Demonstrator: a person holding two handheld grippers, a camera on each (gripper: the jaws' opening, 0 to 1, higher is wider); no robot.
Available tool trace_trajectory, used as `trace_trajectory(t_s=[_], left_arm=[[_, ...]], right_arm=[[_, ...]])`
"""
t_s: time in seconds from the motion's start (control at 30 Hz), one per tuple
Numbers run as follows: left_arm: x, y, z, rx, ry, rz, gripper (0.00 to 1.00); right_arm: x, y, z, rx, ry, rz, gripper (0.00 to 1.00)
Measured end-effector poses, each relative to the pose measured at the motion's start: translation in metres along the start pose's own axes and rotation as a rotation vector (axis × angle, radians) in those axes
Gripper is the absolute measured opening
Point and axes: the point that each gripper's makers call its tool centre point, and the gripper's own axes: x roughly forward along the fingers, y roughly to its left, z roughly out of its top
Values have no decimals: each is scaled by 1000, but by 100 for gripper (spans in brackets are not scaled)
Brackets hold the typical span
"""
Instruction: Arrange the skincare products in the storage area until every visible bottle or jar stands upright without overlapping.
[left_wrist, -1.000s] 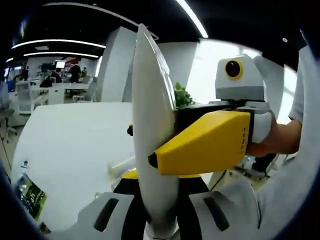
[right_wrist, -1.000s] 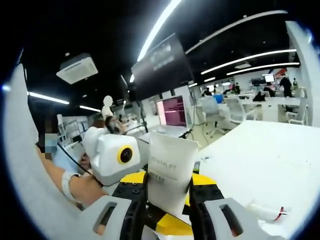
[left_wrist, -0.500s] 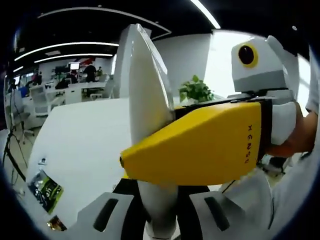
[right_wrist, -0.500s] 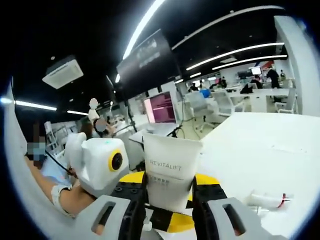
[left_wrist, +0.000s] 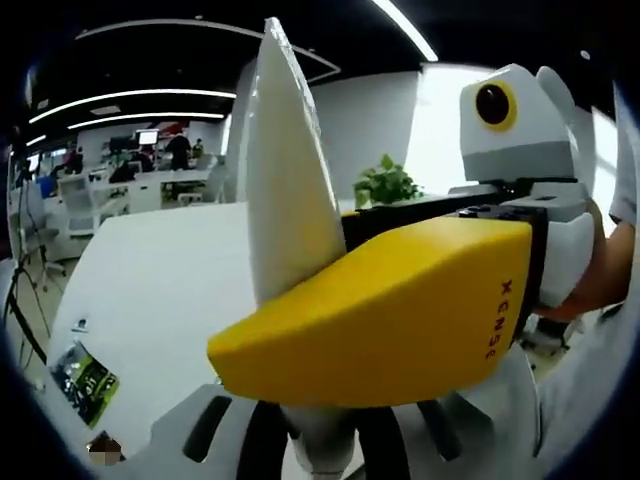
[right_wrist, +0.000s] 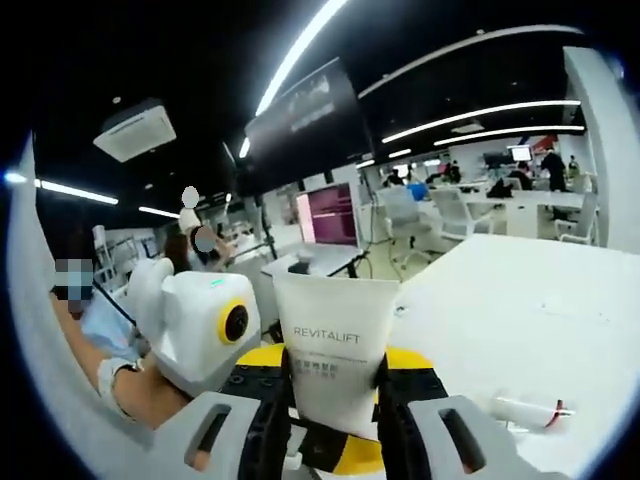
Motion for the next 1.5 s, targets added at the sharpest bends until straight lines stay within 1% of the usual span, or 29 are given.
trace_trajectory(t_s=[0.13, 0.2, 0.37, 0.4, 0.5, 0.53, 0.6, 0.63, 0.73, 0.77, 0.9, 0.93, 1.07, 1.1, 1.13, 1.17, 1.23, 1.3, 1.33, 1.37, 1.4, 1.43, 1.47, 1.5], left_arm=[[-2, 0, 5, -9, -34, -12, 18], [-3, 1, 5, -8, -39, -13, 19], [-3, 0, 5, 19, -33, -19, 18], [-5, -3, 5, 35, -25, -31, 17], [-8, 2, 9, 35, -27, -10, 15], [-9, 6, 9, 42, -20, 10, 14], [-10, 8, 10, 28, -21, 12, 14], [-10, 10, 10, 25, -17, 25, 14], [-10, 15, 7, 22, -4, 52, 14], [-10, 17, 6, 27, 6, 68, 14], [-7, 19, 3, 48, 39, 99, 14], [-6, 19, 2, 46, 47, 105, 14], [-5, 19, 0, 76, 67, 122, 14], [-5, 19, 0, 74, 68, 117, 14], [-5, 19, 0, 74, 67, 114, 14], [-4, 16, 3, 72, 42, 99, 14], [-3, 15, 4, 70, 27, 93, 16], [-2, 12, 4, 64, 15, 60, 17], [-3, 12, 4, 88, 11, 60, 18], [-4, 14, 5, 129, 0, 68, 18], [-6, 14, 3, 135, 1, 72, 19], [-7, 14, 1, 124, 3, 69, 19], [-9, 14, 0, 125, -8, 55, 19], [-10, 15, -6, 122, 12, 49, 20]], right_arm=[[-3, -2, 2, 10, -16, -2, 27], [-5, -3, 5, 11, -30, -8, 27], [-5, -2, 7, 9, -34, -3, 28], [-4, -1, 7, 7, -30, -1, 28], [-1, 2, 11, -6, -45, -7, 29], [1, 2, 12, -3, -44, -12, 30], [4, 1, 14, -2, -48, -15, 31], [6, 0, 14, 8, -44, -17, 31], [10, -2, 12, 36, -25, -19, 31], [11, -3, 11, 60, -19, -26, 32], [12, -4, 8, 75, -18, -47, 34], [13, -5, 7, 79, -15, -51, 37], [14, -6, 4, 83, -2, -51, 37], [14, -7, 4, 83, -2, -46, 36], [12, -12, 4, 76, 3, -75, 31], [11, -9, 5, 74, -1, -56, 31], [9, -9, 6, 58, -7, -55, 29], [7, -11, 5, 51, -10, -56, 29], [7, -11, 6, 54, -14, -54, 29], [7, -10, 6, 52, -18, -53, 29], [6, -11, 8, 48, -26, -56, 29], [6, -12, 9, 42, -34, -57, 29], [5, -13, 11, 41, -38, -61, 29], [4, -15, 14, 41, -48, -64, 29]])
